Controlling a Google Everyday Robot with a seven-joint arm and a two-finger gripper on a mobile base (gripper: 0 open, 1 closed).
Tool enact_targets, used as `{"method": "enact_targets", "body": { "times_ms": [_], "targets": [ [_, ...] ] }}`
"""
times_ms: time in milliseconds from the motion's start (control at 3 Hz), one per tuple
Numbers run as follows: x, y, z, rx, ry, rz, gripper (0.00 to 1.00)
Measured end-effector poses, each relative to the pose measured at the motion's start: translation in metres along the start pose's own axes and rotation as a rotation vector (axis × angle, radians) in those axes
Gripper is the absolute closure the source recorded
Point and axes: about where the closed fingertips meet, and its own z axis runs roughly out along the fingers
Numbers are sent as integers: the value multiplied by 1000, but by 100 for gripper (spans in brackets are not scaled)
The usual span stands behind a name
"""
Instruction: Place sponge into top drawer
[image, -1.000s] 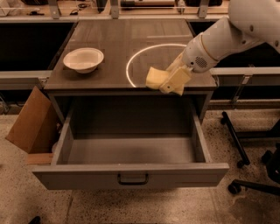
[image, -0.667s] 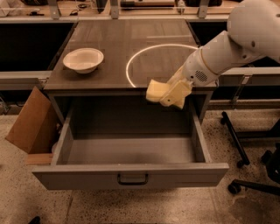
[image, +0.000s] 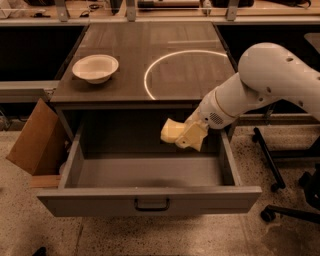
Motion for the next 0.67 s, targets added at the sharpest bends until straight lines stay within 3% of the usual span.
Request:
{"method": "enact_targets", "body": {
  "times_ms": [333, 667],
  "targets": [
    [0, 0, 0, 0, 0, 0, 100],
    [7, -1, 26, -20, 17, -1, 100]
  ]
}}
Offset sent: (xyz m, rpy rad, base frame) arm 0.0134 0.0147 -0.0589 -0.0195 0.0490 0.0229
